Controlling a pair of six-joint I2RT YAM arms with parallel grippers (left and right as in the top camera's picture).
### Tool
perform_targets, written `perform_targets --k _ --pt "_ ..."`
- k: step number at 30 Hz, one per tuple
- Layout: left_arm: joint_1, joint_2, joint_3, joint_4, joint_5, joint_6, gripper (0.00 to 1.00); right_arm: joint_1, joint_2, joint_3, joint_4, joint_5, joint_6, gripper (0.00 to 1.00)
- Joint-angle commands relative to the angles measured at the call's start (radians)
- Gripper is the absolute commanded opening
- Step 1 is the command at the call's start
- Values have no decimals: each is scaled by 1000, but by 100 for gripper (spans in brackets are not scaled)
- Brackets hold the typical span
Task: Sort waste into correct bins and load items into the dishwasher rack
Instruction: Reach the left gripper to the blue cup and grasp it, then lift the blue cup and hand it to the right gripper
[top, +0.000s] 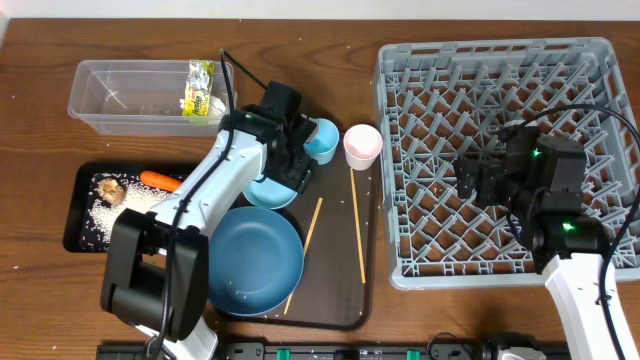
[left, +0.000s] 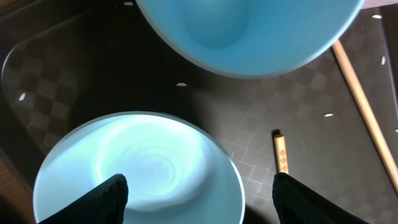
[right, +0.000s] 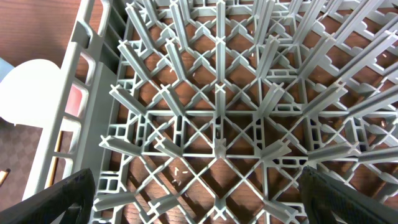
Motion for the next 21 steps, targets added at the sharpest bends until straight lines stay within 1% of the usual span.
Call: perform_targets --k 1,7,10,15,17,19,21 --pt "1 0 2 4 -24 16 74 7 12 16 -2 5 -11 99" --pt "1 -7 8 6 -23 5 74 7 12 16 4 -4 -11 99" --pt "1 -32 15 6 -23 -16 74 7 12 16 40 -93 -11 99" --pt "14 -114 36 0 -23 -90 75 8 12 19 147 -229 49 99" --pt "16 -166 37 0 -23 -89 75 12 12 27 172 -235 68 99" --pt "16 -211 37 7 -23 -89 79 35 12 48 173 -234 68 99" --pt "16 -244 37 34 -23 -89 79 71 12 75 174 -213 67 99"
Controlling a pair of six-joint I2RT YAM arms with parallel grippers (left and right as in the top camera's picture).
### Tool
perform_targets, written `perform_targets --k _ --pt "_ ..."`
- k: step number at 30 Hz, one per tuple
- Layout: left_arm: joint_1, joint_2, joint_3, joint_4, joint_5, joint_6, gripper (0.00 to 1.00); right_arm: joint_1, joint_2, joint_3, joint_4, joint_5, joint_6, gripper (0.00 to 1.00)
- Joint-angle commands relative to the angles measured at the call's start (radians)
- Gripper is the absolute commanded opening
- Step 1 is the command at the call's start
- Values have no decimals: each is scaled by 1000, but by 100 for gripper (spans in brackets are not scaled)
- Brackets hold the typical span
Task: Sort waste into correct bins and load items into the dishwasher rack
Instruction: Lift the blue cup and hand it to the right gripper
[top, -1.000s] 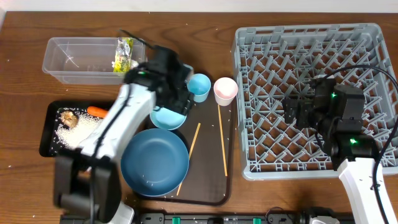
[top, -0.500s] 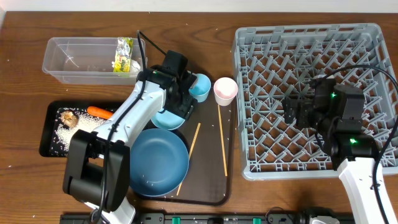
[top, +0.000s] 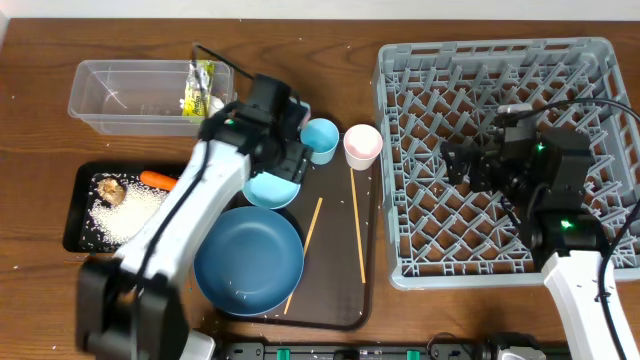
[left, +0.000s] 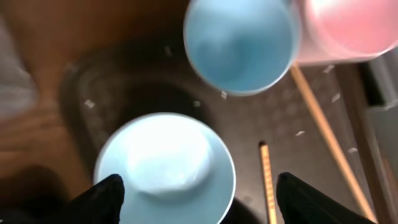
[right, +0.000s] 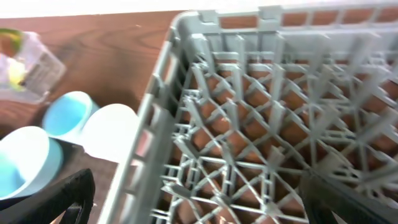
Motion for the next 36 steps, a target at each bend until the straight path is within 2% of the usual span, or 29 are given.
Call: perform_targets --k 1,6,11,16,22,28,33,34,35,36 --pt "4 -63 32 43 -5 -16 80 66 1 72 6 1 23 99" --pt "4 -28 31 151 11 -15 80 147 1 128 22 82 17 99" --pt "3 69 31 241 51 37 80 148 1 130 30 84 43 99" --pt "-31 147 31 246 128 185 80 148 1 130 -13 85 31 99" --pt "-90 206 31 253 126 281 80 147 1 130 -76 138 8 99" --pt "-105 254 31 269 125 299 79 147 1 130 -109 194 8 99" --pt "-105 301 31 271 61 299 79 147 1 130 -120 197 4 99" --pt "-105 311 31 274 54 299 79 147 1 130 -121 197 4 99" --pt "-105 316 31 277 54 299 73 147 2 130 -122 197 4 99" --pt "-105 323 31 278 54 298 61 147 2 130 -122 197 4 99"
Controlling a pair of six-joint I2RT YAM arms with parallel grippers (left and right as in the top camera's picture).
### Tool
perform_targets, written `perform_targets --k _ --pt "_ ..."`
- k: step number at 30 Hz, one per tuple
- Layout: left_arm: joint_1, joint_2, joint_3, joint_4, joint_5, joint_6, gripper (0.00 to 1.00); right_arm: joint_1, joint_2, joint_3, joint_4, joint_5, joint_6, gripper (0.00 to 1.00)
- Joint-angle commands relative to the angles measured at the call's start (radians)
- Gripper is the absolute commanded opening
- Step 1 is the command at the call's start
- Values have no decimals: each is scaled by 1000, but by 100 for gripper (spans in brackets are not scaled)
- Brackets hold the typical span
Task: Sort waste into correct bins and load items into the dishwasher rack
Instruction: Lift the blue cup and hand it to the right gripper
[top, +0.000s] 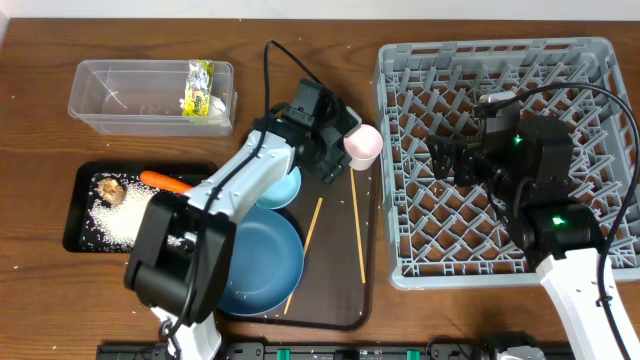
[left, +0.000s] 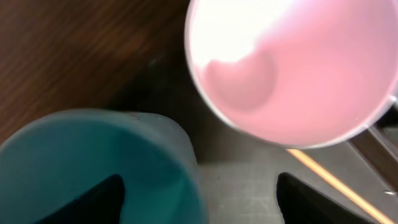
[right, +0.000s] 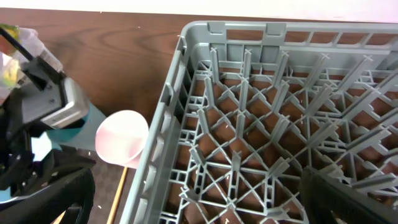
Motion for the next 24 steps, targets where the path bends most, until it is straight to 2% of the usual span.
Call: perform_targets --k 1,3,9,17,22,24 --pt "4 23 10 2 -27 18 50 4 2 15 -5 14 -13 99" --pt "4 24 10 2 -27 17 32 4 2 15 -6 14 -12 99" --pt "4 22 10 4 -27 7 6 4 5 15 -17 14 -12 99" --pt "10 -80 11 0 -80 -105 6 4 13 15 -29 4 -19 99" --pt "37 -217 11 -1 -77 -254 6 4 14 14 -27 -108 -99 99" --pt "56 -275 11 -6 -18 -304 6 4 14 15 -22 -142 -98 99"
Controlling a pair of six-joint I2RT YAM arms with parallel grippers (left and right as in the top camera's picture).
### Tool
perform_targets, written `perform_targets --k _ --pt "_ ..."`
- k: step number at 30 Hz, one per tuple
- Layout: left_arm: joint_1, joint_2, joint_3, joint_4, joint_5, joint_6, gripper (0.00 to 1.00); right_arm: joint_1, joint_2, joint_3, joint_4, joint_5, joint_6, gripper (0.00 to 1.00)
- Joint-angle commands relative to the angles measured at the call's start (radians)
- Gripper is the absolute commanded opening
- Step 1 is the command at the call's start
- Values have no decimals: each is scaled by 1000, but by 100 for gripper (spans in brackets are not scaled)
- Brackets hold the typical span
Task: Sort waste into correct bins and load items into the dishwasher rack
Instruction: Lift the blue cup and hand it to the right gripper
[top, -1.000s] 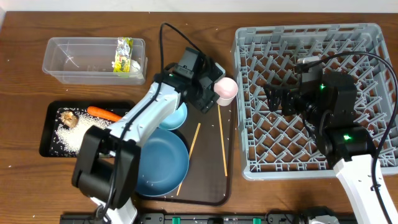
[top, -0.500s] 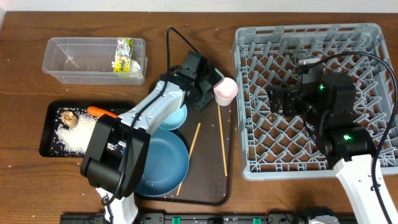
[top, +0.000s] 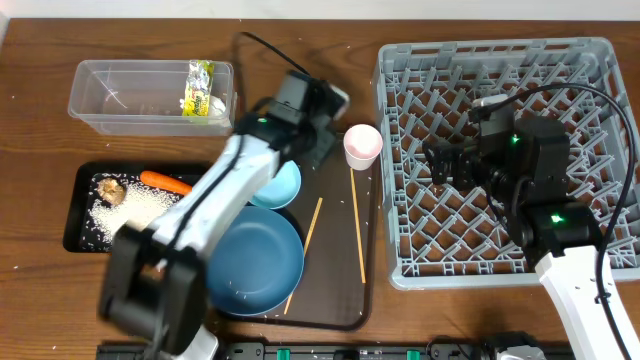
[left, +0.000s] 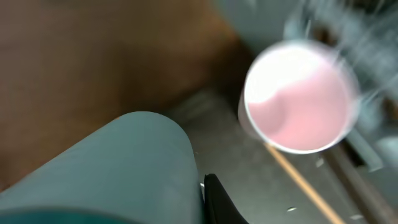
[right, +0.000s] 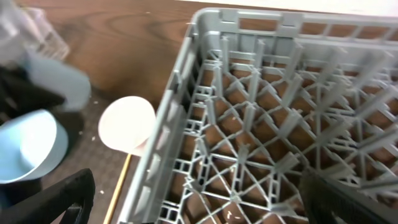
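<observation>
My left gripper (top: 306, 132) is shut on the blue cup (left: 118, 171), which fills the lower left of the left wrist view; one black finger (left: 211, 199) presses its side. The pink cup (top: 362, 146) stands just right of it on the dark tray (top: 340, 300). A small light-blue bowl (top: 282, 186) and a large blue plate (top: 255, 258) lie on the tray below the gripper. My right gripper (top: 446, 163) hangs open over the left part of the grey dishwasher rack (top: 500, 60), holding nothing.
Two chopsticks (top: 357, 225) lie on the tray's right half. A clear bin (top: 130, 95) holding a wrapper (top: 200, 88) sits at the back left. A black tray (top: 85, 225) with rice and a carrot (top: 165, 182) is at the left.
My left gripper stood open around the blue cup and is now shut on it. It has shifted slightly left, and the pink cup looks farther off. The right gripper barely moved.
My left gripper first hung open low over the small bowl, then higher above the bowl and cups. It was then open around the blue cup beside the pink one, and now grips it. The right gripper stayed open over the rack, edging left.
</observation>
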Motion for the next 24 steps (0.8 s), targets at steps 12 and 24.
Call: perform_targets --k 12,24 --pt "237 -179 11 -14 891 -207 6 -14 138 15 289 -630 -18 99" --pt "320 -168 11 174 1331 -203 6 -5 311 15 687 -1028 185 99"
